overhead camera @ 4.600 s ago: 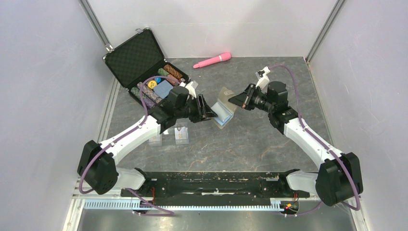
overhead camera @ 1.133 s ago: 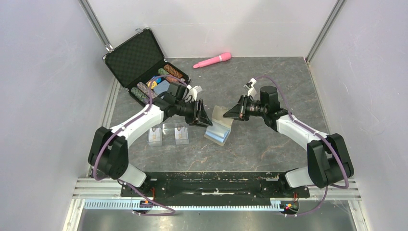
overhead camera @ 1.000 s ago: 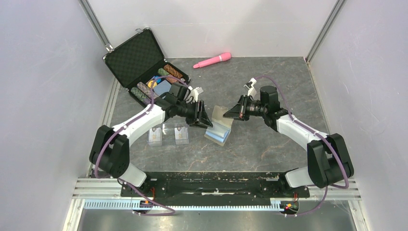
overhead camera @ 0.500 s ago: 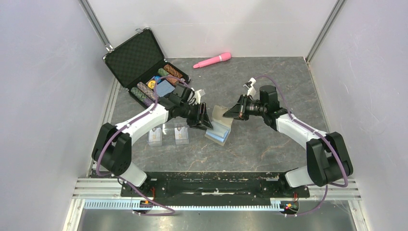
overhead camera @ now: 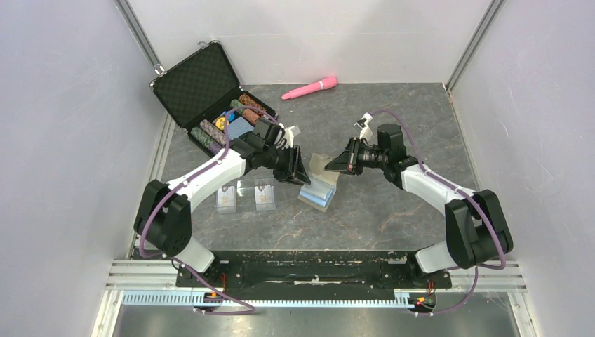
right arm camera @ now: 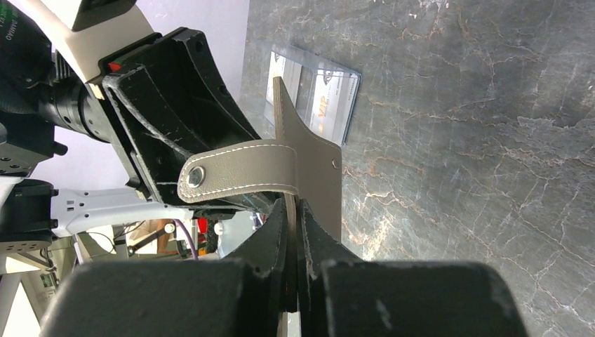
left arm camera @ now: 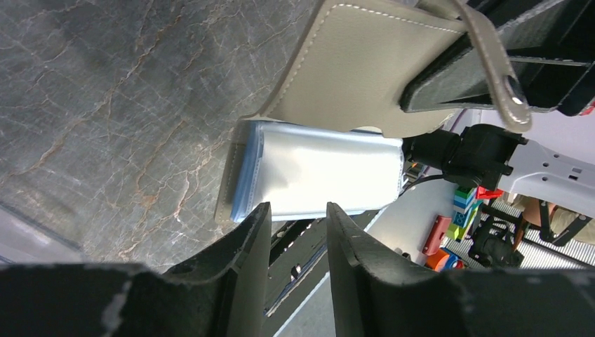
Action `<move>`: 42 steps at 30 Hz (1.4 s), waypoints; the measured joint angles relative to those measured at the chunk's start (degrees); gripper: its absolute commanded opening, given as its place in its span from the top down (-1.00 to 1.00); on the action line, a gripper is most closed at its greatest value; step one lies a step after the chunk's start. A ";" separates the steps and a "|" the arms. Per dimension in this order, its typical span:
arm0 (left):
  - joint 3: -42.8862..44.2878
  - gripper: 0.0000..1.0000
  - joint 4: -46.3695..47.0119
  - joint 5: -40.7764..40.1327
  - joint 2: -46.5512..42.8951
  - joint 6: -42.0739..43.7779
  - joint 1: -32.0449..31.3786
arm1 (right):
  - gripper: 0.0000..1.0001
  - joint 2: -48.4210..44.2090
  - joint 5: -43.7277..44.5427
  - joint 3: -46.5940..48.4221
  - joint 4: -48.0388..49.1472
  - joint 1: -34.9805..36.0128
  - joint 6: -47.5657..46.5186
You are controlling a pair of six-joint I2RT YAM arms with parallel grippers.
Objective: Put the credit cards into the card holder
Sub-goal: Turn over the card slot in the card holder.
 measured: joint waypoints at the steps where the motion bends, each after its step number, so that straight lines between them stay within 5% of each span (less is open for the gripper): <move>1: 0.07 0.18 0.11 0.11 0.00 0.00 -0.07 | 1.00 0.04 0.00 0.02 0.00 0.00 -0.04; 12: 0.07 0.03 -0.87 -2.27 0.28 0.02 -0.11 | 1.00 0.37 0.00 0.13 -0.85 0.00 -0.63; 26: 0.76 0.28 -1.38 -2.73 2.51 0.24 -2.03 | 1.00 0.59 0.00 0.52 -1.22 0.00 -0.98; 34: 1.79 0.07 1.03 -0.55 2.36 1.68 -2.01 | 1.00 0.59 0.00 0.52 -1.27 0.00 -1.49; 42: -3.93 -0.18 16.48 5.27 1.79 -4.33 -1.46 | 1.00 0.57 -0.02 0.52 -1.25 -0.07 -1.51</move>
